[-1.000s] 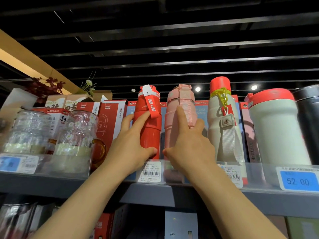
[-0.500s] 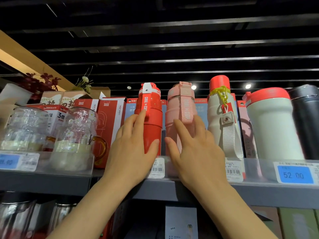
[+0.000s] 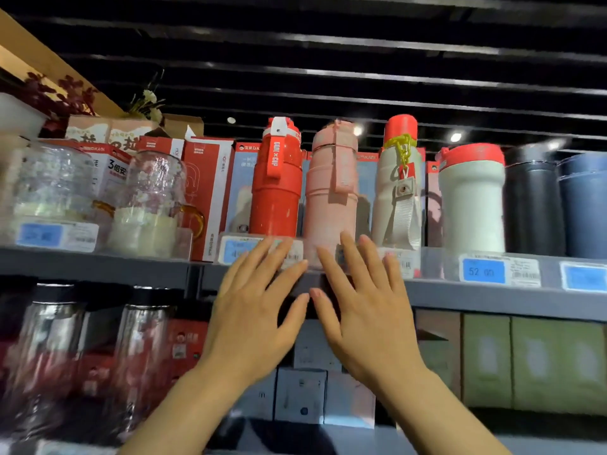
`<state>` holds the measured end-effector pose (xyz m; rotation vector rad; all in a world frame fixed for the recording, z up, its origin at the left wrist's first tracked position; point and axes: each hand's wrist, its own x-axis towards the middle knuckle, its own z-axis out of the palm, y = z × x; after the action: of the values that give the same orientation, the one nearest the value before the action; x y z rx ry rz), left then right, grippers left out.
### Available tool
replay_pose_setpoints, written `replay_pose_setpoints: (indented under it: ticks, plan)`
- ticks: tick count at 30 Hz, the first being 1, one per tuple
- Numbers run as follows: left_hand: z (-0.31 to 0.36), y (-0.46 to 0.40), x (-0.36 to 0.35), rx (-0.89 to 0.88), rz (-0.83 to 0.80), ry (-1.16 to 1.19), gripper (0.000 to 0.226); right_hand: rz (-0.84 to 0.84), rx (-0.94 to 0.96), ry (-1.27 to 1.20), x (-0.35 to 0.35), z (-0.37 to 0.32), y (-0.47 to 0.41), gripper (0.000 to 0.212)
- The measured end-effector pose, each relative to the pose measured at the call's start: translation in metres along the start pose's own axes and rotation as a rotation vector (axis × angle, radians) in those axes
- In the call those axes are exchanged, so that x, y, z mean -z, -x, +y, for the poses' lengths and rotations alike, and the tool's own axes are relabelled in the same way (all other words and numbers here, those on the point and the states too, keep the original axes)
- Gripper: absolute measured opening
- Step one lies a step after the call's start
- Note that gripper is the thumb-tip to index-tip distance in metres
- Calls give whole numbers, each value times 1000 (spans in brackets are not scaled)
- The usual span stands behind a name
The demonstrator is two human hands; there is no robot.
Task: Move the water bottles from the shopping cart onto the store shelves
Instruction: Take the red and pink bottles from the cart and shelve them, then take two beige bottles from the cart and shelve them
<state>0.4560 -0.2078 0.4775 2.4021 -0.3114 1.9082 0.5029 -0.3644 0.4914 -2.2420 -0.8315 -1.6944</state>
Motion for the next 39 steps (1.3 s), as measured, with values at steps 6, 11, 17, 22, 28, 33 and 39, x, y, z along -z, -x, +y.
replay_pose_setpoints:
  ticks: [6, 11, 17, 22, 28, 33, 39]
  plan:
    - [55, 60, 45, 127, -105, 84, 47, -89, 132, -130, 44, 22, 82, 55]
    - [129, 141, 76, 370, -192, 332, 23, -226, -55, -562, 70, 10, 180, 40]
    - [152, 243, 146, 459, -386, 81, 36, -397, -154, -892, 99, -24, 280, 31]
    - [167, 331, 203, 631, -558, 48, 25, -677, -295, -987, 119, -62, 336, 13]
    - [162, 452, 290, 885, -723, -36, 25, -1056, -207, -1015, 126, -171, 412, 22]
    - [119, 514, 382, 884, -844, -104, 20, -1255, -195, -1056, 137, -290, 458, 25]
    - [-1, 573, 488, 959, -948, -236, 27, -1371, -320, -860, 156, -399, 491, 23]
